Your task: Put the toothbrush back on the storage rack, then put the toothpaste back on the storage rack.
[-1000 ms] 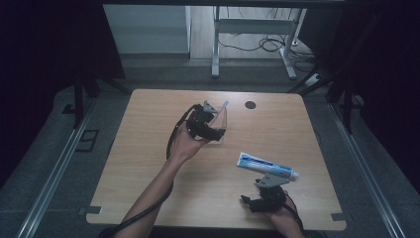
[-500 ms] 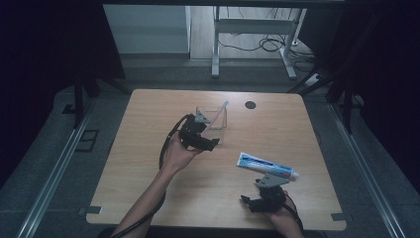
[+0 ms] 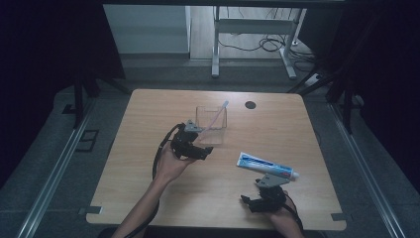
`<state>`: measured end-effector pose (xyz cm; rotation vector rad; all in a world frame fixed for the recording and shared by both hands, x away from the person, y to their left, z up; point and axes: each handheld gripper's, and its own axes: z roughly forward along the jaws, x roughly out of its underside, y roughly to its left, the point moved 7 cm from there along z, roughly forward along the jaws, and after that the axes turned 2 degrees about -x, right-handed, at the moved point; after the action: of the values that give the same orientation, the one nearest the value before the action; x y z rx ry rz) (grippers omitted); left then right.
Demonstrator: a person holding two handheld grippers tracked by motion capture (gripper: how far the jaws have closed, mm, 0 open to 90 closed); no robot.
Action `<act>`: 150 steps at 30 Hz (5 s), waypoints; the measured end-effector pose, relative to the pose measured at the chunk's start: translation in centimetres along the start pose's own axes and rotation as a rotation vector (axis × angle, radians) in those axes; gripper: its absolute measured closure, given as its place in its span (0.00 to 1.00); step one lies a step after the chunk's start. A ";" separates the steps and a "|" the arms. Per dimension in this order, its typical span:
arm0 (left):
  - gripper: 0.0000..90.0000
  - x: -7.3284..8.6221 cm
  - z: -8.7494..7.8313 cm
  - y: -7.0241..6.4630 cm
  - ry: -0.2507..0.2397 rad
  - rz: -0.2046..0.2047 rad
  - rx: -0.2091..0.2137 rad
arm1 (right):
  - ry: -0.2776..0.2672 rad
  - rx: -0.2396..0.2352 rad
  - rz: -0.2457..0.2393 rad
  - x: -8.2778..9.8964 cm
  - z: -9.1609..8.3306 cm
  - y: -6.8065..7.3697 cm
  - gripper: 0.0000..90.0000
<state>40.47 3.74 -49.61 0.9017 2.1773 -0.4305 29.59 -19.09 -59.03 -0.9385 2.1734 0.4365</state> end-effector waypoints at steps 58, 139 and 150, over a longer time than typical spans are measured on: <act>0.18 11.6 -1.8 -1.4 0.017 -0.074 -0.024 | -0.002 0.005 0.007 0.0 0.0 0.0 0.19; 0.16 14.0 -0.6 -1.8 0.070 -0.028 -0.074 | 0.005 0.098 0.159 -2.8 -7.1 -7.8 0.50; 0.16 14.0 -0.6 -1.8 0.065 -0.034 -0.075 | 0.042 0.145 0.169 -2.7 -6.7 -11.2 0.81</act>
<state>32.01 9.37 -59.44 0.8494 2.2553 -0.3373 35.89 -29.00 -52.80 -0.6944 2.2982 0.3366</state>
